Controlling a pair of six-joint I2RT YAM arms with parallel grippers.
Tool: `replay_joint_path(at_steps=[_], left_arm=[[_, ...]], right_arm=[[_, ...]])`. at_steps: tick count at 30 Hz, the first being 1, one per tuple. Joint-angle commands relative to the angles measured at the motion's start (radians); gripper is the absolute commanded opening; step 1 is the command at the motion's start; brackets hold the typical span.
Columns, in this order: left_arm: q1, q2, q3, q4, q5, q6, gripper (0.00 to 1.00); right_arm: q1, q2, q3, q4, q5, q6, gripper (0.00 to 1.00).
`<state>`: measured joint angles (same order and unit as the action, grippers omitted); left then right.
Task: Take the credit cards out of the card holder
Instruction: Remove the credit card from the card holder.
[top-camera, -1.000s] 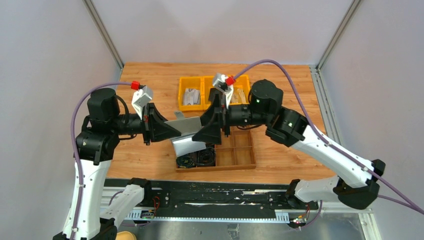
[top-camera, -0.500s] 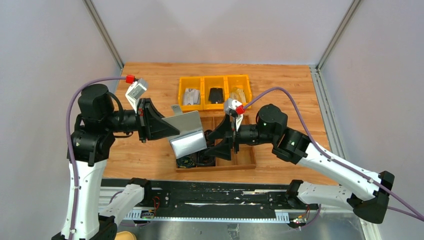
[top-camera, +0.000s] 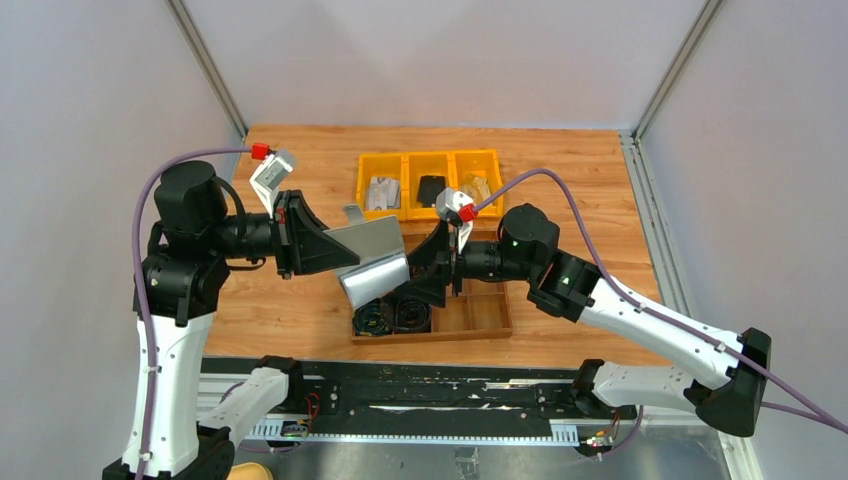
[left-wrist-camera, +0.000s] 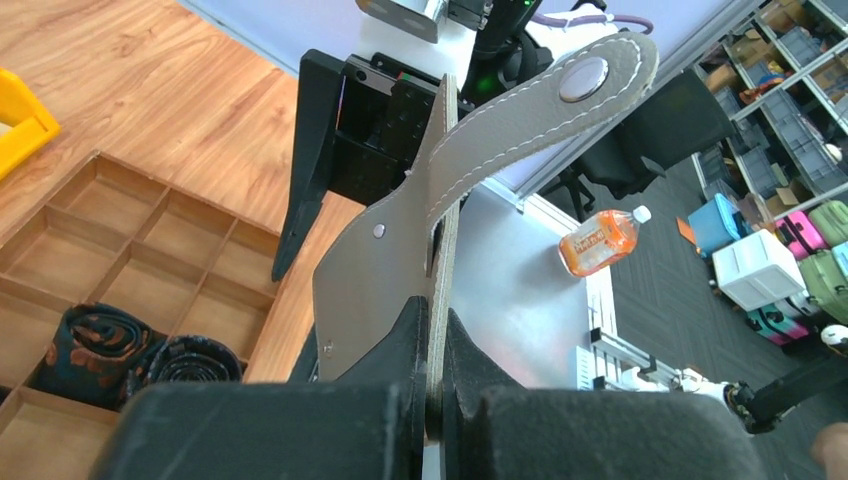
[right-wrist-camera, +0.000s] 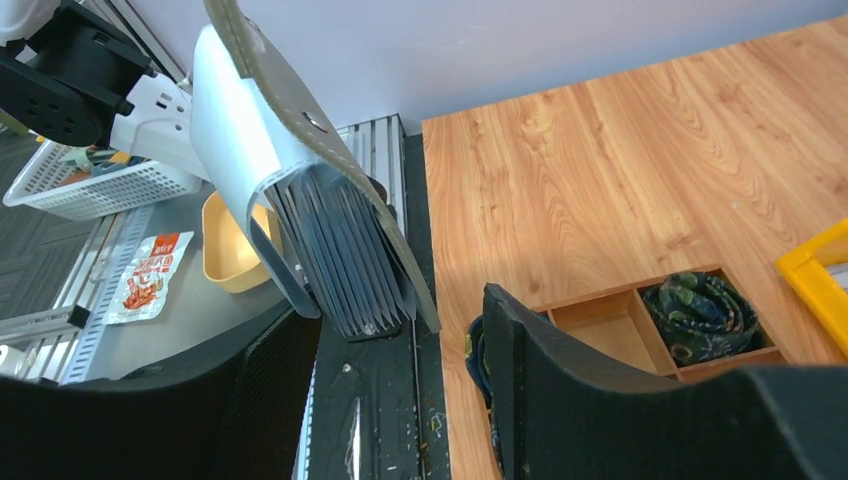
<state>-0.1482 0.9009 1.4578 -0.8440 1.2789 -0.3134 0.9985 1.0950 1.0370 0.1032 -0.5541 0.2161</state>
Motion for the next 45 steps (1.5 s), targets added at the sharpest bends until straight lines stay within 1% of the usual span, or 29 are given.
replay_joint_path(at_steps=[1,8,11,18,21,22,24,25,26,28,29,32,33,34,35,36,37,39,41,45], left_arm=[[-0.007,0.010,0.052,0.013,0.071,-0.113,0.00],[-0.007,0.013,0.053,0.013,0.080,-0.138,0.00],[-0.007,0.011,0.047,0.013,0.086,-0.146,0.00],[-0.007,0.009,0.006,0.013,0.093,-0.146,0.00],[-0.007,0.011,-0.005,0.013,0.098,-0.138,0.00],[-0.007,0.011,-0.009,0.012,0.100,-0.134,0.00],[-0.007,0.010,-0.022,0.014,0.101,-0.124,0.00],[-0.007,0.010,-0.030,0.014,0.101,-0.120,0.00],[-0.007,0.010,-0.036,0.014,0.100,-0.114,0.00],[-0.007,0.009,-0.049,0.014,0.097,-0.101,0.00],[-0.007,0.007,-0.053,0.014,0.094,-0.094,0.00],[-0.007,0.002,-0.064,0.018,0.064,-0.064,0.00],[-0.006,0.000,-0.070,0.025,0.049,-0.058,0.06],[-0.007,-0.001,-0.080,0.042,0.036,-0.060,0.16],[-0.005,-0.007,-0.104,0.083,0.033,-0.082,0.32],[-0.002,-0.013,-0.124,0.131,0.032,-0.111,0.42],[0.006,-0.022,-0.145,0.173,0.030,-0.131,0.54],[0.019,-0.045,-0.171,0.220,0.023,-0.150,0.70],[0.031,-0.061,-0.183,0.256,0.027,-0.159,0.77],[0.047,-0.077,-0.171,0.309,0.076,-0.178,0.84]], right_arm=[[0.002,-0.005,0.040,0.088,0.030,-0.029,0.62],[0.085,-0.016,0.060,0.139,0.173,-0.149,0.58],[0.116,-0.019,0.075,0.168,0.211,-0.191,0.56],[0.157,0.012,0.113,0.218,0.227,-0.238,0.55],[0.158,0.024,0.122,0.233,0.225,-0.225,0.51],[0.158,0.026,0.124,0.234,0.229,-0.223,0.47],[0.158,0.028,0.131,0.231,0.233,-0.182,0.35],[0.158,0.027,0.134,0.228,0.233,-0.170,0.27],[0.157,0.024,0.136,0.222,0.236,-0.156,0.16],[0.157,0.016,0.135,0.211,0.241,-0.124,0.02],[0.157,0.011,0.132,0.208,0.238,-0.111,0.00],[0.157,-0.005,0.121,0.196,0.225,-0.072,0.00],[0.157,-0.010,0.119,0.189,0.223,-0.062,0.00],[0.157,-0.017,0.116,0.182,0.224,-0.048,0.00],[0.155,-0.027,0.110,0.173,0.227,-0.029,0.00],[0.155,-0.035,0.107,0.169,0.238,-0.018,0.00],[0.153,-0.048,0.098,0.162,0.262,-0.004,0.00],[0.143,-0.077,0.076,0.161,0.298,0.032,0.00],[0.128,-0.096,0.058,0.159,0.305,0.057,0.00],[0.098,-0.107,0.072,0.094,0.264,0.122,0.00]])
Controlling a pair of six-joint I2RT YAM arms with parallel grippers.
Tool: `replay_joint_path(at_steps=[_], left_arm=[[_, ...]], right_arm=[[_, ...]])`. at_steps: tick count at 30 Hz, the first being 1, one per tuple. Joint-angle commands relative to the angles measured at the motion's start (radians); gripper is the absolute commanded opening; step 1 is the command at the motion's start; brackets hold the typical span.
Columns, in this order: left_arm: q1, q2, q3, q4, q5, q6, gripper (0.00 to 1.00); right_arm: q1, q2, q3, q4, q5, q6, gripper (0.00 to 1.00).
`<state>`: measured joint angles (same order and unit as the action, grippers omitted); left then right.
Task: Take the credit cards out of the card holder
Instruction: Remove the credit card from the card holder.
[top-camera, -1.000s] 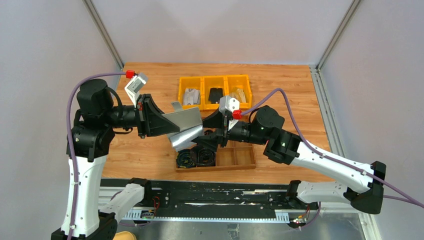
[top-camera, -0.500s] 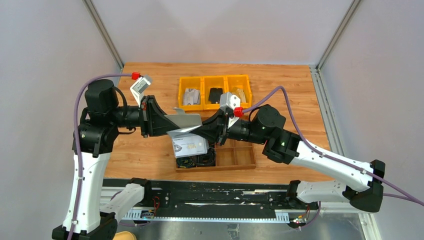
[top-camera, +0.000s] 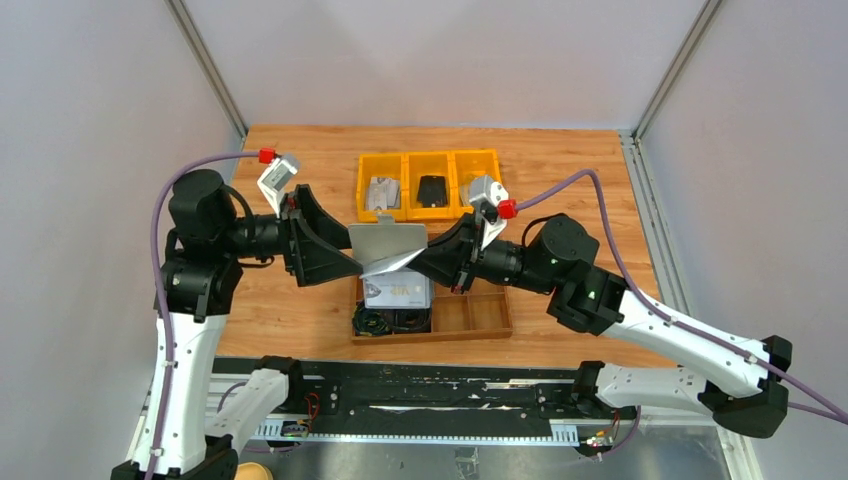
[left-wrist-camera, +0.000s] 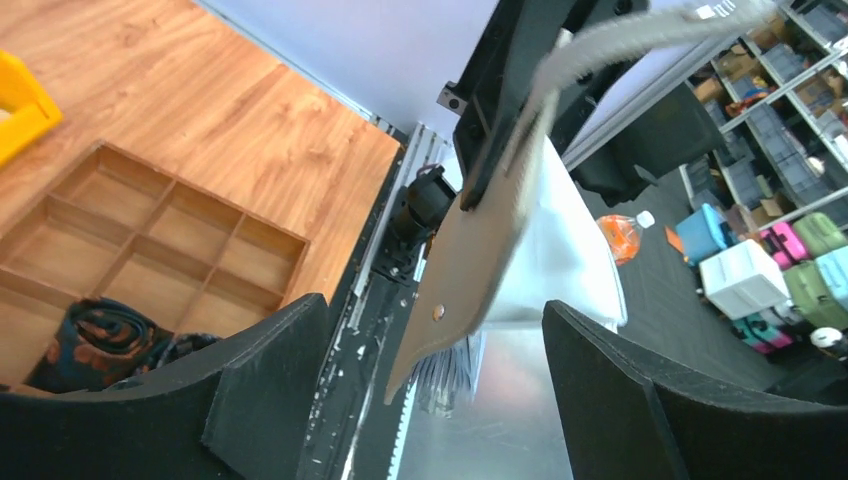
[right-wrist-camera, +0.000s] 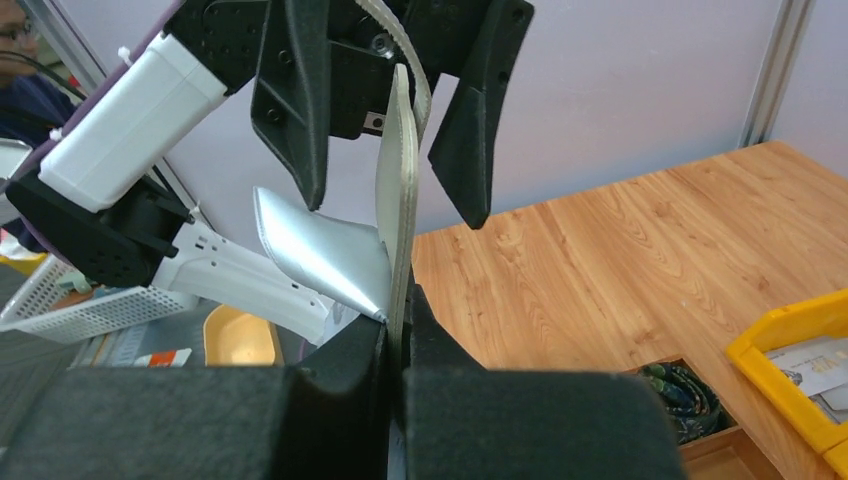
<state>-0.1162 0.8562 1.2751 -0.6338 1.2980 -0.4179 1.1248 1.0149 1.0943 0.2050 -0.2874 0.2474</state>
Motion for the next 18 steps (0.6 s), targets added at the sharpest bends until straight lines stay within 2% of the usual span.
replay_joint_path(at_steps=[1,5,9,13,16,18], left_arm=[[0.015,-0.039,0.014,0.101,0.063,-0.059,0.84],[0.015,-0.102,-0.011,0.097,0.027,0.036,0.84],[0.015,-0.166,-0.089,0.155,0.011,0.065,0.80],[0.015,-0.179,-0.110,0.087,0.021,0.135,0.75],[0.015,-0.175,-0.094,0.027,-0.030,0.197,0.63],[0.015,-0.176,-0.091,0.018,-0.090,0.217,0.48]], right_arm=[[-0.029,-0.018,0.026,-0.028,-0.014,0.101,0.00],[-0.031,0.050,0.110,-0.111,-0.071,0.156,0.00],[-0.031,0.113,0.167,-0.141,-0.128,0.219,0.00],[-0.034,0.117,0.176,-0.150,-0.106,0.238,0.00],[-0.037,0.116,0.179,-0.144,-0.118,0.254,0.00],[-0.037,0.133,0.187,-0.142,-0.140,0.278,0.00]])
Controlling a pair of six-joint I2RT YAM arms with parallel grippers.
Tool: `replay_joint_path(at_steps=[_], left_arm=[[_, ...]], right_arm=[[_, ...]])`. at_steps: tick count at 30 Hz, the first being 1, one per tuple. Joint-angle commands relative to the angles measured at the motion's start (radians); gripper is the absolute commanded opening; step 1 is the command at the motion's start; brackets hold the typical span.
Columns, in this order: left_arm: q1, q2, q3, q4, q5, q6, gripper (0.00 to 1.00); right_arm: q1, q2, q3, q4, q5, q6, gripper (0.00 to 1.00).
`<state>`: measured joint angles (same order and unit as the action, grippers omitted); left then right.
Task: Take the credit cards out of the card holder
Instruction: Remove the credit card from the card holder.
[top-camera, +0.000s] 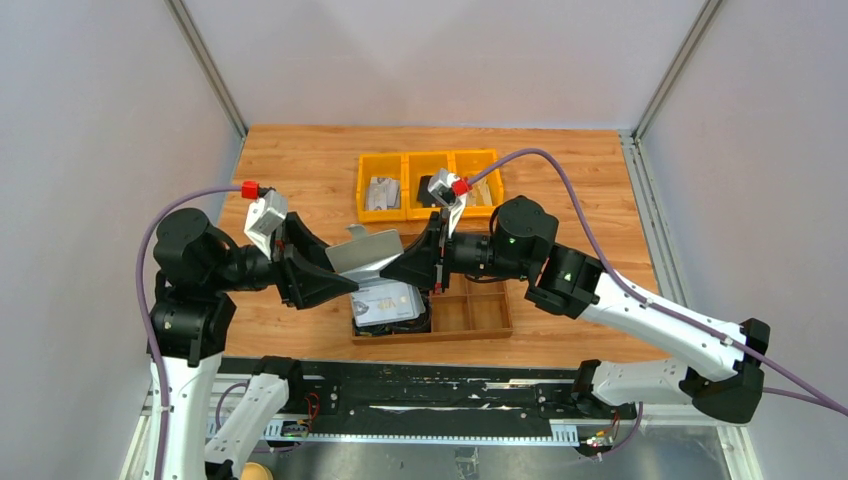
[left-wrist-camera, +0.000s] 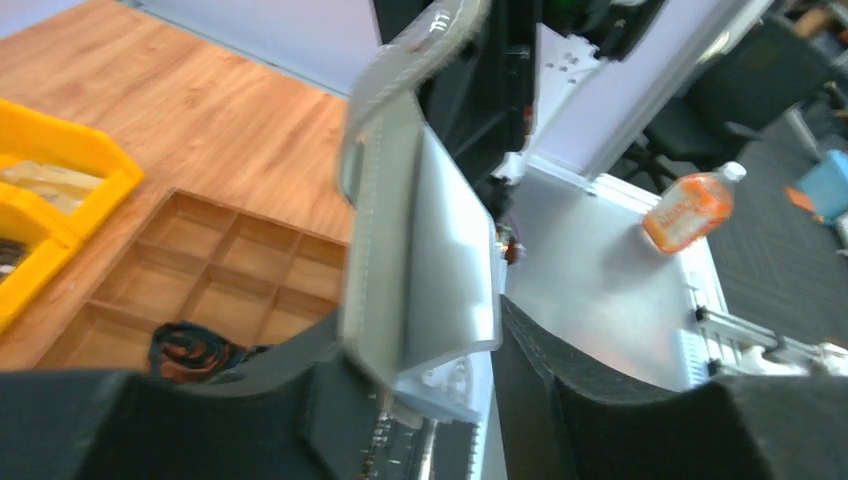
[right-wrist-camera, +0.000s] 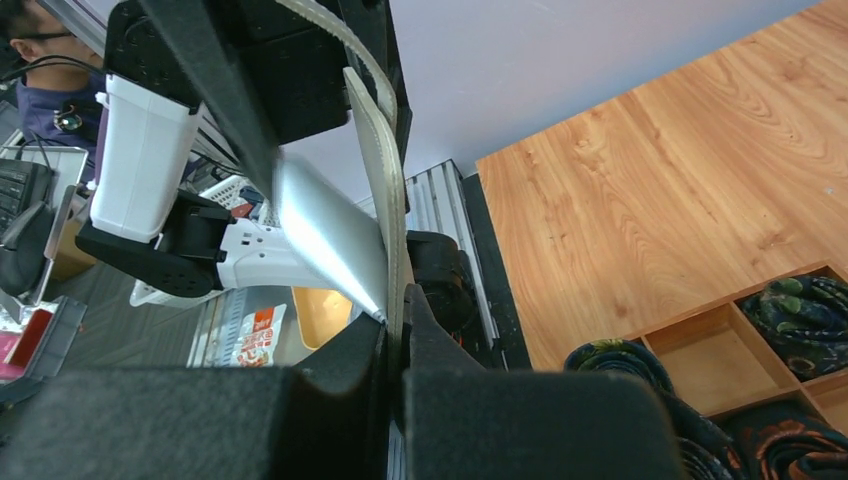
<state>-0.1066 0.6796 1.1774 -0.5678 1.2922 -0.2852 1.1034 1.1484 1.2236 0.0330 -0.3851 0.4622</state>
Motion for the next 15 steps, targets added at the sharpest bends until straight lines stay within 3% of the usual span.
replay_joint_path(at_steps=[1,3,8,11,13,15], left_arm=[[0.005,-0.001,0.005,-0.045,-0.126,0.085,0.39],[0.005,-0.011,-0.012,-0.001,-0.189,0.050,0.24],[0.005,-0.054,-0.066,0.140,-0.232,-0.080,0.11],[0.005,-0.061,-0.065,0.157,-0.251,-0.123,0.01],[0.005,-0.061,-0.069,0.167,-0.256,-0.166,0.00],[0.005,-0.054,-0.079,0.176,-0.264,-0.217,0.00]], right_arm=[[-0.016,0.005,0.059,0.035,-0.056,0.075,0.00],[-0.015,0.024,0.057,0.052,-0.082,0.098,0.00],[-0.015,0.037,0.033,0.073,-0.090,0.122,0.00],[-0.016,0.033,0.008,0.091,-0.096,0.133,0.20],[-0.016,0.030,-0.005,0.097,-0.096,0.135,0.38],[-0.021,0.026,-0.005,0.084,-0.098,0.125,0.47]])
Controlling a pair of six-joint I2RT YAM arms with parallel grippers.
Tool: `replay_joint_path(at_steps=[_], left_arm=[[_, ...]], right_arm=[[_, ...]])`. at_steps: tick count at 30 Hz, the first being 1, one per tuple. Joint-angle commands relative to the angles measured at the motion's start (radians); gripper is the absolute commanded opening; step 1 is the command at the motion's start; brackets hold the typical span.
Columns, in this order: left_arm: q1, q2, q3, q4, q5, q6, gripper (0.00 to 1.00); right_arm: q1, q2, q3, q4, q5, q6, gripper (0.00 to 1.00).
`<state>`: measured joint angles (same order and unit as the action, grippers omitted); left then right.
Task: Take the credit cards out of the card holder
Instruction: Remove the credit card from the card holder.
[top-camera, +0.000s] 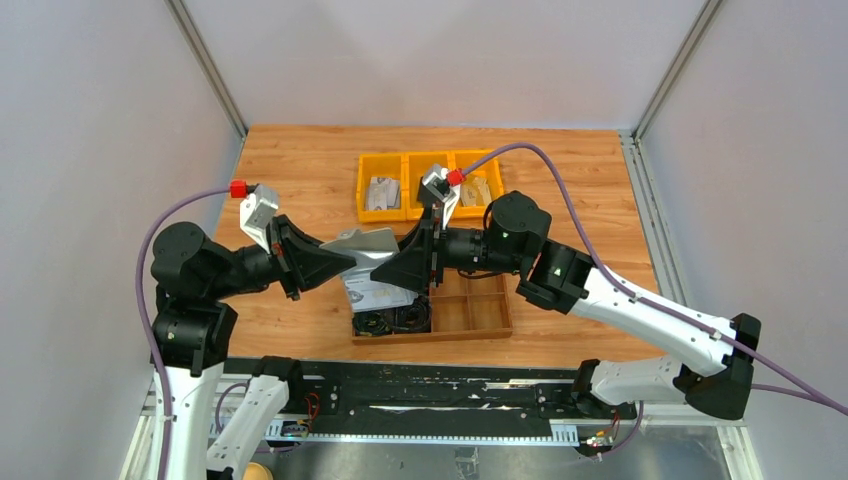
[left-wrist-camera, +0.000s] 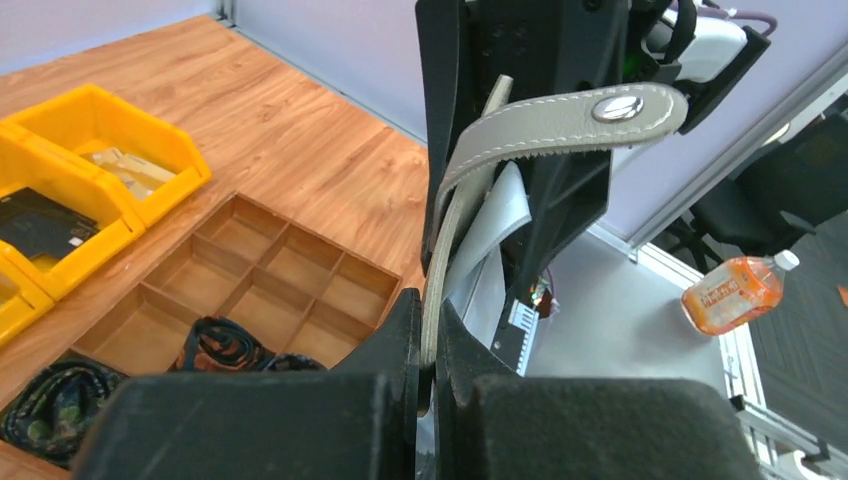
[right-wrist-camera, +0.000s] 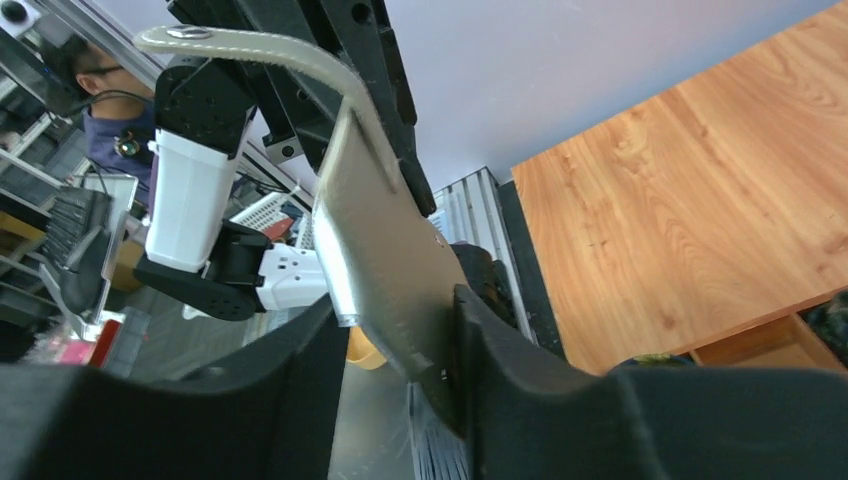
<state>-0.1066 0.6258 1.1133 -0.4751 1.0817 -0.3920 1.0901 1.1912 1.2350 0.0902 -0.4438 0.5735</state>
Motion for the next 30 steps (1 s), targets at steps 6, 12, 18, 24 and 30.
replay_joint_path(at_steps=[6,12,18,24,30], left_arm=[[0.005,0.075,-0.033,0.087,0.005,-0.282,0.00],[0.005,0.124,0.013,-0.050,0.080,-0.155,0.00],[0.005,0.119,0.023,-0.166,0.206,0.022,0.00],[0.005,0.111,0.025,-0.173,0.255,0.052,0.00],[0.005,0.116,0.029,-0.173,0.285,0.069,0.00]], right_arm=[[-0.017,-0.048,0.012,-0.076,0.004,-0.152,0.58],[-0.017,0.043,0.198,-0.399,0.001,-0.472,0.60],[-0.016,0.184,0.473,-0.685,-0.049,-0.695,0.65],[-0.016,0.344,0.721,-0.932,-0.117,-0.782,0.62],[-0.014,0.473,0.915,-1.098,-0.207,-0.823,0.40]])
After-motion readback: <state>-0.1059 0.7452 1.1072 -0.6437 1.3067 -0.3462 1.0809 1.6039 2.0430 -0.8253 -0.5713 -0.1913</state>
